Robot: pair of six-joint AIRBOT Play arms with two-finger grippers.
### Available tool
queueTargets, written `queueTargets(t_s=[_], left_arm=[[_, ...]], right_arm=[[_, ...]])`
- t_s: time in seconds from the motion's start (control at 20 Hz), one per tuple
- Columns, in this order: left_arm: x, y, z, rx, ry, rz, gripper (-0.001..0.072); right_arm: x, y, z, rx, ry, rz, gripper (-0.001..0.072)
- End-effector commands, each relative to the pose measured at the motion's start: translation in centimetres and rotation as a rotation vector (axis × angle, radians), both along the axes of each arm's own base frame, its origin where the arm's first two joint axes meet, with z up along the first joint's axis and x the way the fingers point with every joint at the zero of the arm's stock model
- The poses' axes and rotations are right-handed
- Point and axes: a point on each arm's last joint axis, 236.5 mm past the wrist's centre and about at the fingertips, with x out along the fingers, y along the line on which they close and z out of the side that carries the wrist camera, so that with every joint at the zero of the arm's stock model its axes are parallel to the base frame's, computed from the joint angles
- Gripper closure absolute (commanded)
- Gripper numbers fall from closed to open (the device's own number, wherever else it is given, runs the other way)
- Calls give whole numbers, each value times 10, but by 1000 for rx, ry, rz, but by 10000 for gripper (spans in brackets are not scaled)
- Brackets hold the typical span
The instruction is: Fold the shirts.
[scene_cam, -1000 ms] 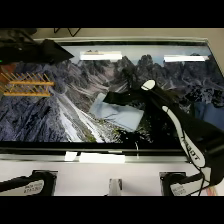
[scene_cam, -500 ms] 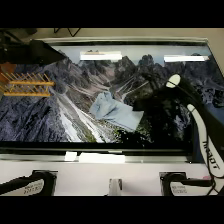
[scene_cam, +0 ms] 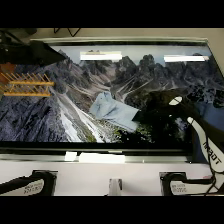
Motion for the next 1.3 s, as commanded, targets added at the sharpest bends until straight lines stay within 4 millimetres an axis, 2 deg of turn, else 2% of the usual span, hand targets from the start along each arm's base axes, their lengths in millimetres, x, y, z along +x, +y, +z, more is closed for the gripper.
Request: queueTargets(t_s=[0.0,0.05,0.1,0.15,0.25,0.4,0.45,0.55,0.65,0.8,0.95,1.1,1.25], left_arm=[[0,0,0,-1,3,2,673],[0,0,-1,-1,4,2,673],[1,0,-1,-1,5,2,673],[1,0,-2,-1,7,2,673],[2,0,-3,0,10,2,673],[4,0,-5,0,16,2,673],[4,0,-7,0,19,2,673],[6,0,-9,0,25,2,673],[7,0,-10,0,27,2,673],[6,-1,-11,2,30,-2,673],[2,-7,-11,3,32,-19,673],[-2,-16,-11,4,31,-42,673],[-6,-23,-11,4,31,-60,673]], right_arm=[[17,24,-7,71,-29,-87,179],[24,25,-6,79,-42,-114,392],[31,25,-1,101,-57,-137,660],[41,24,11,135,-87,-143,685],[64,15,52,195,-202,-94,685],[103,-18,152,227,-445,-17,685],[115,-36,188,217,-518,-25,685],[133,-80,245,154,-625,-90,685],[144,-130,283,65,-699,-169,685],[146,-207,311,-41,-759,-308,685],[135,-279,315,-102,-766,-456,685],[113,-342,315,-146,-753,-593,685],[81,-389,318,-187,-735,-698,685]])
